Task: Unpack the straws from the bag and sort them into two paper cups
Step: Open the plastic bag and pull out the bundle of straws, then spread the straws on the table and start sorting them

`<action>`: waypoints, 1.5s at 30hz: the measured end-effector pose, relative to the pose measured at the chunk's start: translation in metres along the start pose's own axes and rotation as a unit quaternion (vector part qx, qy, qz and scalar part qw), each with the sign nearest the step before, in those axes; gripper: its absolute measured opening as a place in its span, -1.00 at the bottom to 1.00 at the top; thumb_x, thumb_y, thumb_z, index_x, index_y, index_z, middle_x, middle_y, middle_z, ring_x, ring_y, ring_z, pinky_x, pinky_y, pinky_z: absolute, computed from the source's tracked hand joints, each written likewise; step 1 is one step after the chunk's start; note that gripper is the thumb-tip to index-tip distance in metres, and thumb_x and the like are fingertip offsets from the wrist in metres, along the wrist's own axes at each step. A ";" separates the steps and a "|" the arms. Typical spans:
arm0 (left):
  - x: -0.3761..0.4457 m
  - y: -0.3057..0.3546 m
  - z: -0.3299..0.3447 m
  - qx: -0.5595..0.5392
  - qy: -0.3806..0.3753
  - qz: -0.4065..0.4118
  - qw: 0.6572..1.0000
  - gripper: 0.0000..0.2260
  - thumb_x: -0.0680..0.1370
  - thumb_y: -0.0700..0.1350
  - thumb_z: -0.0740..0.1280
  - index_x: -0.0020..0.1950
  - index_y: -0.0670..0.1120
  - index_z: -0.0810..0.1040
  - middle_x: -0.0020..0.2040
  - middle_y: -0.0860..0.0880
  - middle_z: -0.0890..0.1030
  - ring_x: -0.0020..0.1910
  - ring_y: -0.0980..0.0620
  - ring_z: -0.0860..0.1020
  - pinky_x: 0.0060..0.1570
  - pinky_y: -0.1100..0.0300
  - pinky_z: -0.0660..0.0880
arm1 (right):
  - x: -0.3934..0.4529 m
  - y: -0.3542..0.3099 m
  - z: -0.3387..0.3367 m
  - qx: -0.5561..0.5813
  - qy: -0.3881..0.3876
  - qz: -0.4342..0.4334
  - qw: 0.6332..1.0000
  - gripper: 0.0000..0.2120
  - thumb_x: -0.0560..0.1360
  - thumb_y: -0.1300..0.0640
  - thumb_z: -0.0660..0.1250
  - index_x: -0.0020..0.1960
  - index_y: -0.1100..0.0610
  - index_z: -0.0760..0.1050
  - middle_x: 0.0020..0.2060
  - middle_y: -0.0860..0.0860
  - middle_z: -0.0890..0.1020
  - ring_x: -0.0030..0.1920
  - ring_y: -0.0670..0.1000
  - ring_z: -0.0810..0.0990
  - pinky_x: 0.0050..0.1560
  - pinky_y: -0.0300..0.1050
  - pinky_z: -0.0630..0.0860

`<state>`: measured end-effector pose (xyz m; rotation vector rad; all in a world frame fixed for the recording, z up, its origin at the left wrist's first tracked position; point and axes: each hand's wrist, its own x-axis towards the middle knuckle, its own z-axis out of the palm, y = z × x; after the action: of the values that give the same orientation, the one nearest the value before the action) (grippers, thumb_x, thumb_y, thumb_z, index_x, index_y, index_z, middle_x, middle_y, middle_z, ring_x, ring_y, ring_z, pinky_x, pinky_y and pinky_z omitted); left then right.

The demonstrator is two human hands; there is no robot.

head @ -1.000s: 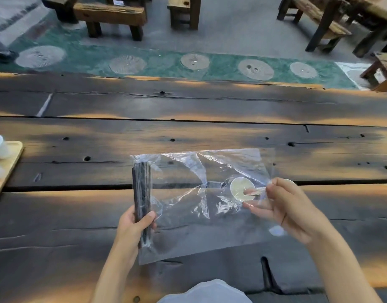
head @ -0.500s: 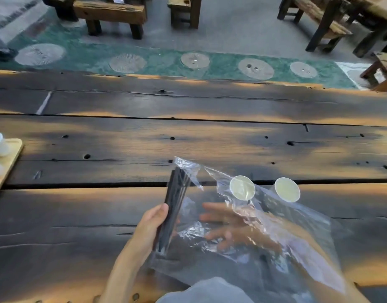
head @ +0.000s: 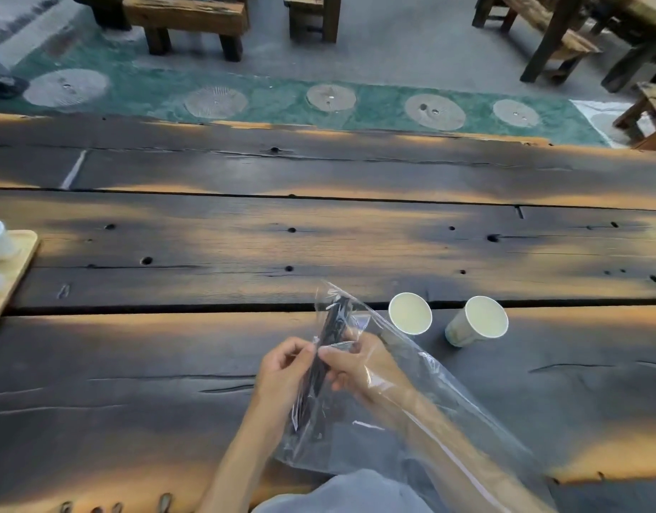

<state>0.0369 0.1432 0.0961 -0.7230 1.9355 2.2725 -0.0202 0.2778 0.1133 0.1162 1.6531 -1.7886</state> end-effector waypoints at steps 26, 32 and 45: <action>0.059 -0.028 -0.031 -0.085 0.283 -0.080 0.952 -0.81 0.63 -0.15 0.27 -0.13 -0.17 0.59 -0.36 -0.05 0.48 -0.43 0.07 0.40 -0.51 0.29 0.36 | 0.001 -0.026 -0.030 0.034 -0.029 0.025 0.999 -0.93 0.55 0.37 0.31 -0.08 0.25 0.53 -0.10 0.13 0.71 -0.10 0.07 0.65 -0.05 -0.07 0.65; 0.071 -0.059 -0.088 -0.229 0.404 -0.105 0.879 -0.75 0.62 -0.19 0.23 -0.27 -0.10 0.45 -0.39 -0.05 0.38 -0.65 0.17 0.34 -0.66 0.39 0.22 | 0.019 -0.048 -0.045 0.100 0.081 -0.035 0.991 -0.85 0.59 0.28 0.29 -0.16 0.19 0.52 -0.13 0.16 0.73 -0.24 0.04 0.46 -0.28 -0.19 0.61; 0.069 -0.106 -0.153 -0.353 0.595 -0.164 0.703 -0.85 0.50 -0.34 0.12 -0.22 -0.14 0.36 -0.38 -0.07 0.42 -0.53 0.05 0.36 -0.55 0.23 0.28 | 0.059 -0.018 -0.055 0.008 0.123 0.016 0.992 -0.85 0.56 0.30 0.25 -0.19 0.19 0.43 -0.36 0.12 0.50 -0.52 -0.07 0.34 -0.58 -0.23 0.26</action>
<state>0.0590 0.0027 -0.0424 -2.8653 0.6502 2.3710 -0.0953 0.3026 0.0888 0.3804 1.7958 -1.8218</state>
